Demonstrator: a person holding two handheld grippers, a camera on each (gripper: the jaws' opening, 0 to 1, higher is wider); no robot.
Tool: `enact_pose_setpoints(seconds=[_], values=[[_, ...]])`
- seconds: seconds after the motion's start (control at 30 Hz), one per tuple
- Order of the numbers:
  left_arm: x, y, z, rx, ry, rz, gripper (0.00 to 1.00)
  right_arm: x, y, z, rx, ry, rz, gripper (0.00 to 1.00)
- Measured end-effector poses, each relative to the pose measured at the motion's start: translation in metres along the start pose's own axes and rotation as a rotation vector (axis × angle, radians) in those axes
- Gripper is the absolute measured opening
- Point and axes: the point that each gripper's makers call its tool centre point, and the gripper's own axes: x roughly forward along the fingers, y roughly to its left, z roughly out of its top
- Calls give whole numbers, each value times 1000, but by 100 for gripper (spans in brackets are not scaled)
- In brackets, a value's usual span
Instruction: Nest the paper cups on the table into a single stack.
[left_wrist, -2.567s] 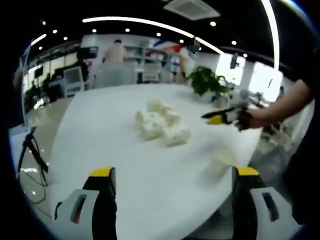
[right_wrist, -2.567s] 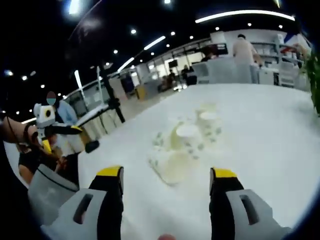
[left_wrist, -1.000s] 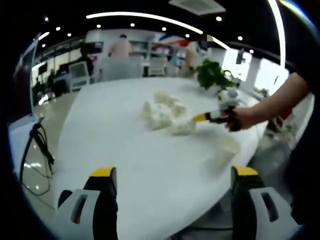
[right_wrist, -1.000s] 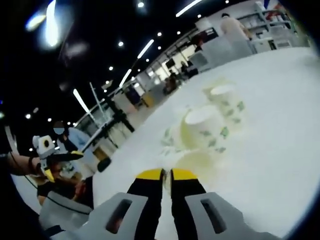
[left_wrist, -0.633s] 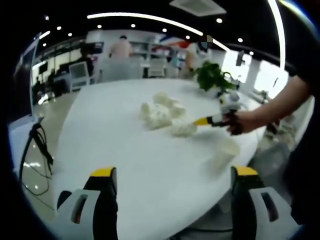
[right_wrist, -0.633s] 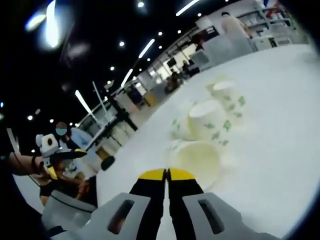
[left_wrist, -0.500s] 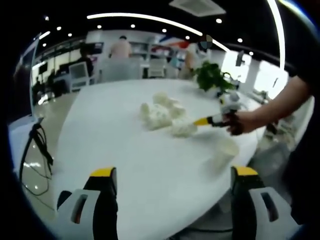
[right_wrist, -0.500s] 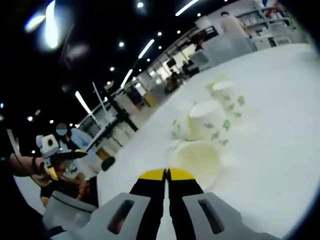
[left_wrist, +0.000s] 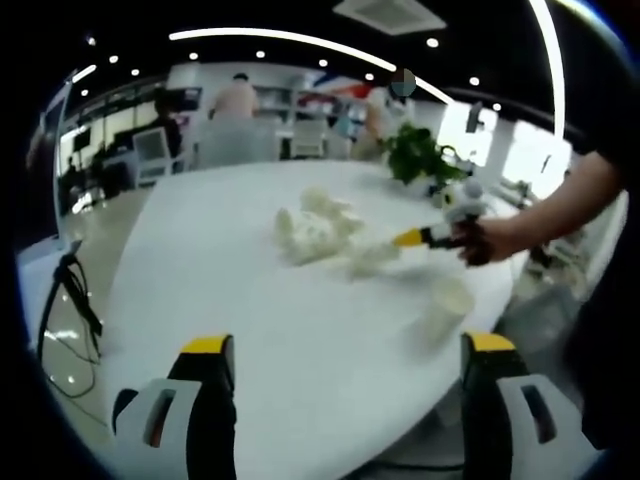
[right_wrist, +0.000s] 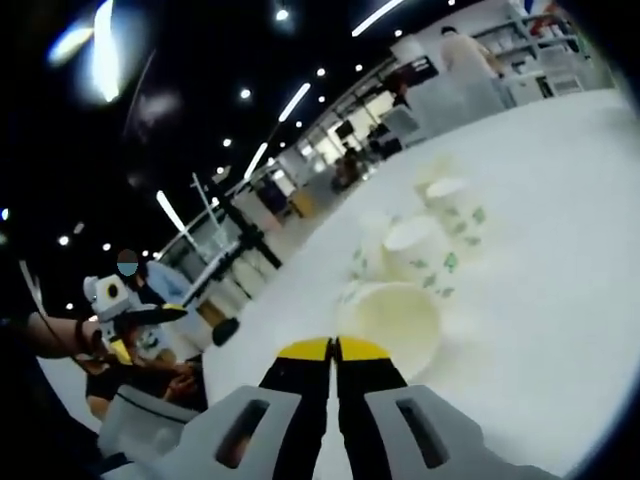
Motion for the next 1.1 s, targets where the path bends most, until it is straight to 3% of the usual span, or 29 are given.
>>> enact_pose_setpoints(seconds=[0.33, 0.63, 1.0, 1.1], values=[[8, -6, 5, 14, -12, -25, 93, -26, 15, 21, -19, -27, 26, 0], [15, -11, 6, 19, -12, -45, 93, -47, 30, 53, -19, -87, 47, 0], [17, -12, 7, 17, -13, -48, 92, -72, 66, 93, -47, -119, 111, 0], [19, -14, 5, 17, -12, -51, 91, -79, 80, 100, -113, -97, 131, 0]])
